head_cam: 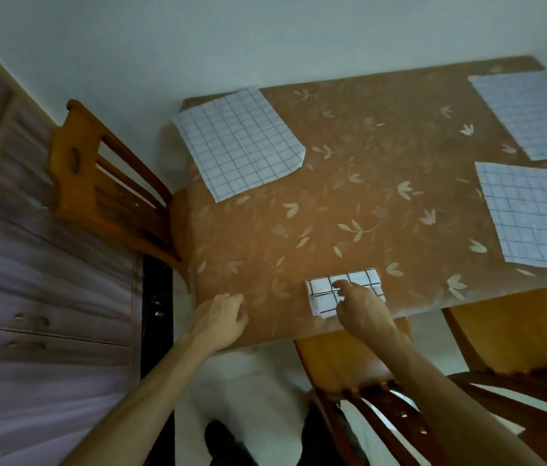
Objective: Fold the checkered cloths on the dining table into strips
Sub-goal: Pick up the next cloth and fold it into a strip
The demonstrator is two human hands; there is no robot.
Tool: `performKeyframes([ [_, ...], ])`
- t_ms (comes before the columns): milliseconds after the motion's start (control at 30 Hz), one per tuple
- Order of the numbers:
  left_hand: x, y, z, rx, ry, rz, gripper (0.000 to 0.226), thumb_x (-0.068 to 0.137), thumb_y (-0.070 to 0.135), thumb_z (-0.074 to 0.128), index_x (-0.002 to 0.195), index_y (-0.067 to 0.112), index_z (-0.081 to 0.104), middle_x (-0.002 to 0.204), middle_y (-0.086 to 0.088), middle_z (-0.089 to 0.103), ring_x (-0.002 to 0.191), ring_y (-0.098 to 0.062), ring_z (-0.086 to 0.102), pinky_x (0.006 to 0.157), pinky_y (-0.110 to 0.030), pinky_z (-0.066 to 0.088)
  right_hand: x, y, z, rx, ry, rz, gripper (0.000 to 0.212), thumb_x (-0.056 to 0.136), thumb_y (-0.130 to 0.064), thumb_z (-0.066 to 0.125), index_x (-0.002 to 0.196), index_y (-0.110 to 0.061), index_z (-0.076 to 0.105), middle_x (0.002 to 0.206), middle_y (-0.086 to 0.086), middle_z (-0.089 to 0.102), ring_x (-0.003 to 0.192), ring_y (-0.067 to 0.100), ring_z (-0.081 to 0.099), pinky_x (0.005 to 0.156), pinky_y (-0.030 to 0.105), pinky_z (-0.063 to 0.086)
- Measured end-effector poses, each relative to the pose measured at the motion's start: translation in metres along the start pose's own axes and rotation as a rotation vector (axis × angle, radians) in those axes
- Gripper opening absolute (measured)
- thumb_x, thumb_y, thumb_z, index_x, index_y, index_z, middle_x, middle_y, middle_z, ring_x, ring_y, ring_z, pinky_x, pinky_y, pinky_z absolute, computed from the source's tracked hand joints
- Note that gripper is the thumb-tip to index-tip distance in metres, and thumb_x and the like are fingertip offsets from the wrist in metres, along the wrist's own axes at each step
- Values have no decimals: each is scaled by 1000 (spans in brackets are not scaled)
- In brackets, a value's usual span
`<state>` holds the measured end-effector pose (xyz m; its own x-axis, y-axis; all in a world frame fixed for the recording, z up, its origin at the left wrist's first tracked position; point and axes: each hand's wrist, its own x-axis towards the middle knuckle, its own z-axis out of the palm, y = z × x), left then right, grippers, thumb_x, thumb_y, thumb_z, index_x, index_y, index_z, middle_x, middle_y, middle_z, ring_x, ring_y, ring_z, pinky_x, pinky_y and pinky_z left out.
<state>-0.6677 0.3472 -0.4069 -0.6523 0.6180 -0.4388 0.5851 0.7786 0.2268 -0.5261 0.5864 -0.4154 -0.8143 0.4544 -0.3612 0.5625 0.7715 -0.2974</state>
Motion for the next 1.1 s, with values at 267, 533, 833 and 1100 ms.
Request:
performKeyframes([
  [267, -67, -115, -46, -131, -27, -26, 27, 101, 33, 52, 122, 21, 65, 122, -2, 69, 108, -21, 66, 86, -35, 55, -49, -130, 19, -2, -9, -32, 29, 92, -26, 56, 120, -19, 64, 110, 3, 73, 99, 21, 69, 84, 39, 60],
  [533, -107, -211, -78, -344, 60, -93, 22, 98, 30, 57, 114, 23, 70, 113, 1, 72, 100, -16, 68, 88, -36, 58, -49, -241, 17, 10, 17, -127, 33, 88, -30, 57, 120, -24, 64, 113, -3, 72, 103, 20, 67, 85, 32, 55],
  [833, -71, -265, -110, -394, 53, -104, 37, 99, 37, 56, 134, 27, 54, 118, 4, 58, 102, -16, 62, 89, -32, 53, 1, -291, -1, 15, 44, -130, 35, 89, -29, 57, 122, -20, 65, 114, -2, 71, 102, 20, 68, 83, 35, 58],
  [1100, 26, -285, -147, -325, 1, -64, 41, 99, 37, 57, 138, 26, 53, 126, 1, 61, 110, -15, 61, 97, -34, 52, 100, -298, -4, 160, 37, -25, 37, 87, -28, 58, 123, -20, 65, 112, 0, 73, 101, 17, 69, 84, 33, 58],
])
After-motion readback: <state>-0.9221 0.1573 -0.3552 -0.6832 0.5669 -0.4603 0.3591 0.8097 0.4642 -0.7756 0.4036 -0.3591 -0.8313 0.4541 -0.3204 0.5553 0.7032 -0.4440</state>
